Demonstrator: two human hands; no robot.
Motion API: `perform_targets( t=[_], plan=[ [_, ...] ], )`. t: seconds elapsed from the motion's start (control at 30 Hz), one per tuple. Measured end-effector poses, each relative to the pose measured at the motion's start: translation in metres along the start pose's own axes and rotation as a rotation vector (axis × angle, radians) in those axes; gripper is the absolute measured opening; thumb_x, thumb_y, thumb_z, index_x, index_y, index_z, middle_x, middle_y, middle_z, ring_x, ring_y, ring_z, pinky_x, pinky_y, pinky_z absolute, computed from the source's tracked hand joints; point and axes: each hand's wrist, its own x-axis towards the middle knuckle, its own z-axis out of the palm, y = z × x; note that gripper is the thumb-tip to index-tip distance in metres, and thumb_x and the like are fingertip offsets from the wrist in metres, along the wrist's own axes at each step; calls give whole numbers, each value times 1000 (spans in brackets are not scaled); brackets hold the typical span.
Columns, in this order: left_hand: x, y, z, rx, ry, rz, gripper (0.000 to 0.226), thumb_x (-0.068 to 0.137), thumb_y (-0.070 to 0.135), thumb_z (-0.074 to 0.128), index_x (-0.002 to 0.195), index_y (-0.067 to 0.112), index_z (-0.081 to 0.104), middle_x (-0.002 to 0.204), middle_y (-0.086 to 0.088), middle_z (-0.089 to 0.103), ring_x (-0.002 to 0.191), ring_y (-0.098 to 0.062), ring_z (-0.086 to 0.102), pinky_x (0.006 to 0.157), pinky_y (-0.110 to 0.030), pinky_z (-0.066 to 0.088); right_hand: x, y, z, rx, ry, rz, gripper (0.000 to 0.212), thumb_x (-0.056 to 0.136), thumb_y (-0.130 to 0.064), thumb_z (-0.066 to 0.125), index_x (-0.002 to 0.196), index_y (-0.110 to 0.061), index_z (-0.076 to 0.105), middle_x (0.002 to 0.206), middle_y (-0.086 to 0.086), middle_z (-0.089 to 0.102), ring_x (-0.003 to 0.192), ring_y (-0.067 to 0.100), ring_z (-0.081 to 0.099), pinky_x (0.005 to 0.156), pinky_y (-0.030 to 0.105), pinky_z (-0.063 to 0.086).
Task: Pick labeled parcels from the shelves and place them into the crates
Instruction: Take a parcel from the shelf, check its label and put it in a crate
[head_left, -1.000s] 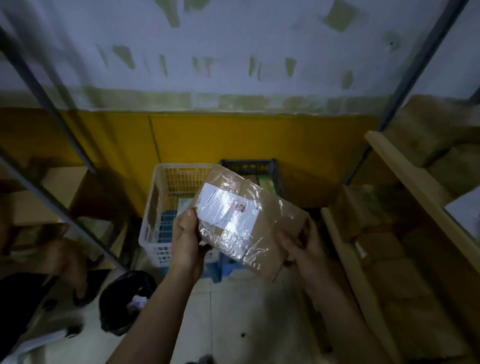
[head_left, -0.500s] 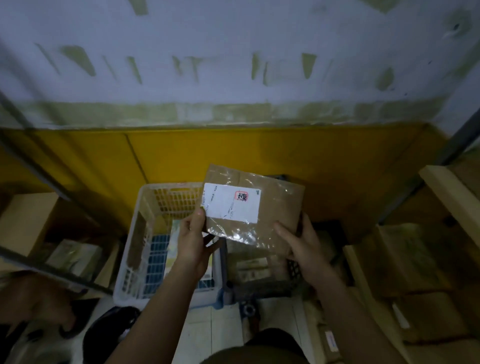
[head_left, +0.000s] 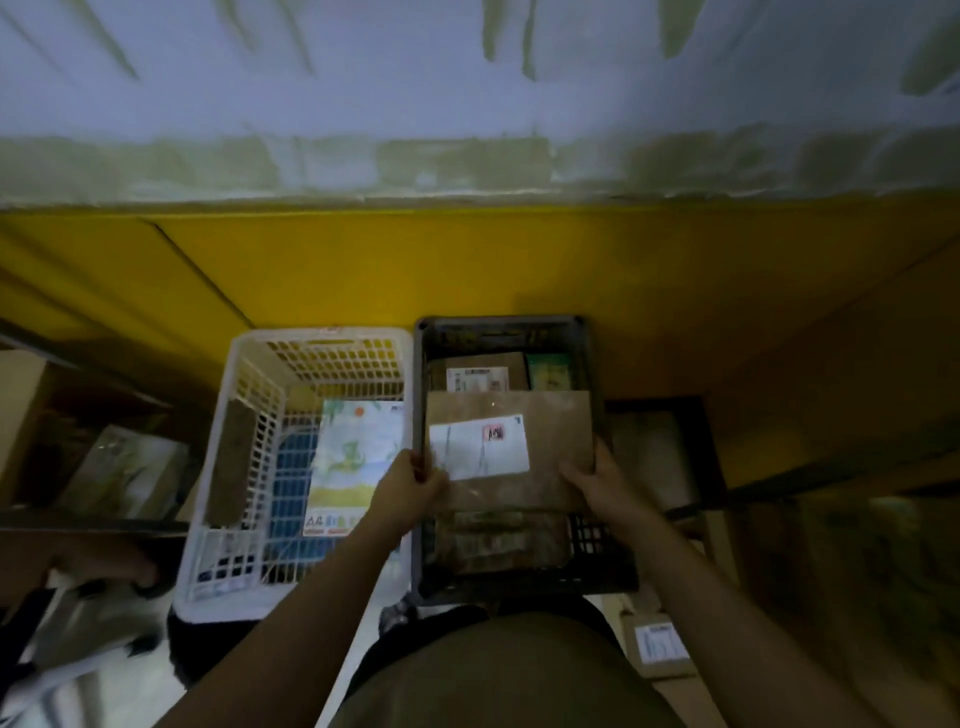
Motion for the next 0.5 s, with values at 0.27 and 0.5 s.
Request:
perform_targets(
  t=[0.27, 0.5],
  plan=[
    [-1, -47, 46, 256, -256, -13, 102, 91, 31, 73, 162, 34, -1, 146, -10, 50, 125, -38, 58, 98, -42, 51, 5, 74, 12, -125, -91, 81, 76, 98, -17, 65, 160, -21, 21, 156, 6, 39, 138, 22, 43, 105, 34, 45],
    [8, -44, 55, 572, -270, -45, 77, 98, 23, 59, 162, 19, 16, 157, -17, 40, 141, -33, 44, 111, -35, 37, 17, 99, 5, -238, -161, 193, 82, 94, -13, 71, 159, -18, 21, 151, 4, 41, 140, 28, 42, 111, 41, 43]
  ],
)
